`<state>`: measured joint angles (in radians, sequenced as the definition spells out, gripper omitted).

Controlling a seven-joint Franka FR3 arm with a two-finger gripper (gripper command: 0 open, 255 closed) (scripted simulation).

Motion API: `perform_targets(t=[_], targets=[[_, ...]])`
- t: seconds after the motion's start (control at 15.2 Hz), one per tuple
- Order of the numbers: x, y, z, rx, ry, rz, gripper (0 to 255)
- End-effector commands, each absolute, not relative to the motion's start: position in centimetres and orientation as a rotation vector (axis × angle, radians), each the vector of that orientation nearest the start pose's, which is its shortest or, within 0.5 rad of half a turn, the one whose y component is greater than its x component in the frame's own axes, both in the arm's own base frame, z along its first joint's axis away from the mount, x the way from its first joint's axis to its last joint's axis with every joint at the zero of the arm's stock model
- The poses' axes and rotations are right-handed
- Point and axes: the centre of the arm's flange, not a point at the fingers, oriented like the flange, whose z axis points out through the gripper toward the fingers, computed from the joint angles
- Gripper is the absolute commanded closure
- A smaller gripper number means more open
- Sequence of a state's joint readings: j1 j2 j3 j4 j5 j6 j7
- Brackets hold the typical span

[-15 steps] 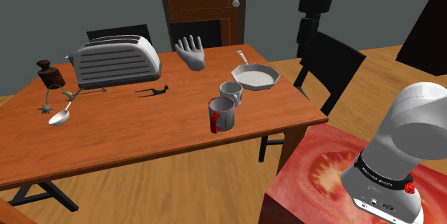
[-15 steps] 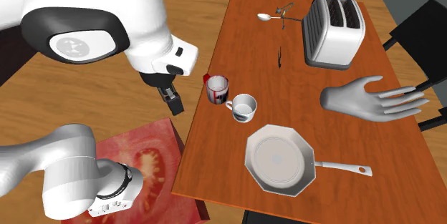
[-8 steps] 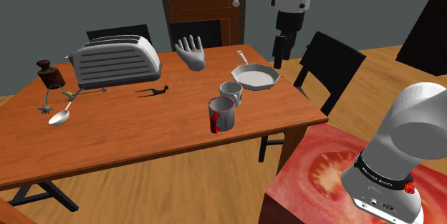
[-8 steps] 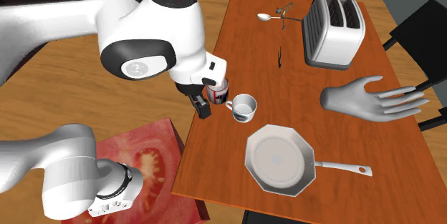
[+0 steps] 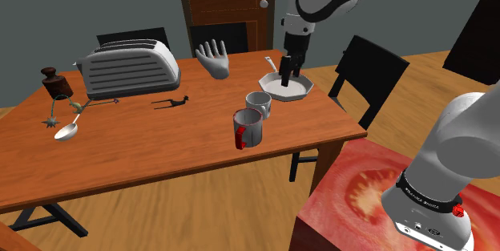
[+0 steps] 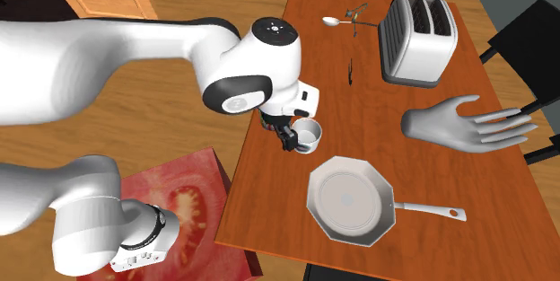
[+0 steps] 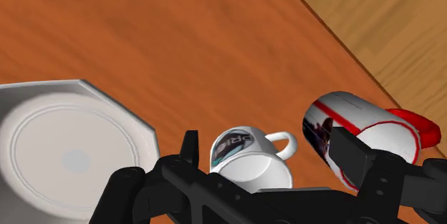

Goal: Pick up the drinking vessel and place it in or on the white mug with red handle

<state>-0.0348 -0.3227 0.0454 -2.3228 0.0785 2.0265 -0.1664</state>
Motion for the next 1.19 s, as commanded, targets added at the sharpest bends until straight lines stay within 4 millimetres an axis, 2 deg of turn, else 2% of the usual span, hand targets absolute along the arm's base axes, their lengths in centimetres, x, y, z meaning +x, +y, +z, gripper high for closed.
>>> perform_targets(t=[0.0,0.66,1.12], targets=[[47.1,0.6,45.0,-3.079,-0.211,-0.065,0],[56.6,-0.7,37.5,-3.075,-0.178,-0.138,0],[56.9,-0.5,33.8,-3.075,-0.178,-0.138,0]])
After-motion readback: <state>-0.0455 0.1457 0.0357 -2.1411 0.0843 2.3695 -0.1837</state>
